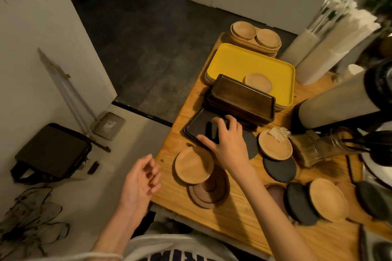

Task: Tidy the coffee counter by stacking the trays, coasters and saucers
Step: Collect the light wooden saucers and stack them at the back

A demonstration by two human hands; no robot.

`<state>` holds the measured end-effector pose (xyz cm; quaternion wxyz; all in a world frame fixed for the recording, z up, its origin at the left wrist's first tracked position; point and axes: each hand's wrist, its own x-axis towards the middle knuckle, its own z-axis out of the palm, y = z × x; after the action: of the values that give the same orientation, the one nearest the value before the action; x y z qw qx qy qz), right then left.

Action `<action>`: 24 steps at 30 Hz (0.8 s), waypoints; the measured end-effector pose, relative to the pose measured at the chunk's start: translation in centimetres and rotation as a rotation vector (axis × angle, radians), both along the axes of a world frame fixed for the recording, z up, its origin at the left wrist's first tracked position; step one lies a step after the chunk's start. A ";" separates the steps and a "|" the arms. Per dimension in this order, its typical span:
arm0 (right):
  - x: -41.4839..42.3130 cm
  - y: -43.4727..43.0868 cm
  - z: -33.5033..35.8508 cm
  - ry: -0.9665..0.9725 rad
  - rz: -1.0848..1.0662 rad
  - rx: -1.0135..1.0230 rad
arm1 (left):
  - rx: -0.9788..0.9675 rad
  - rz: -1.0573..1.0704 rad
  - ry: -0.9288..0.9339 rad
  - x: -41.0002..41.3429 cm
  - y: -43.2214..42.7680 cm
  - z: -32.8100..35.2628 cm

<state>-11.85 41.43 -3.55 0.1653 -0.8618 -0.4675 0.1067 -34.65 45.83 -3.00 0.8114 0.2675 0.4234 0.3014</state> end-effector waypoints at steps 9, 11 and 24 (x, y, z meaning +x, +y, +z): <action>-0.9 -9.3 1.6 0.112 -0.188 0.089 | 0.077 -0.324 0.011 3.1 -0.5 -0.7; -1.4 -11.4 1.6 0.120 -0.237 0.082 | 0.106 -0.392 0.018 3.9 -0.9 -0.9; 1.1 -26.7 4.4 0.283 -0.608 0.428 | 0.203 -0.655 0.043 13.7 -10.5 0.3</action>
<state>-10.78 14.75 0.80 0.4282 -0.8836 -0.1754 0.0709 -20.96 35.28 -2.69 0.8252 0.4747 0.3002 0.0598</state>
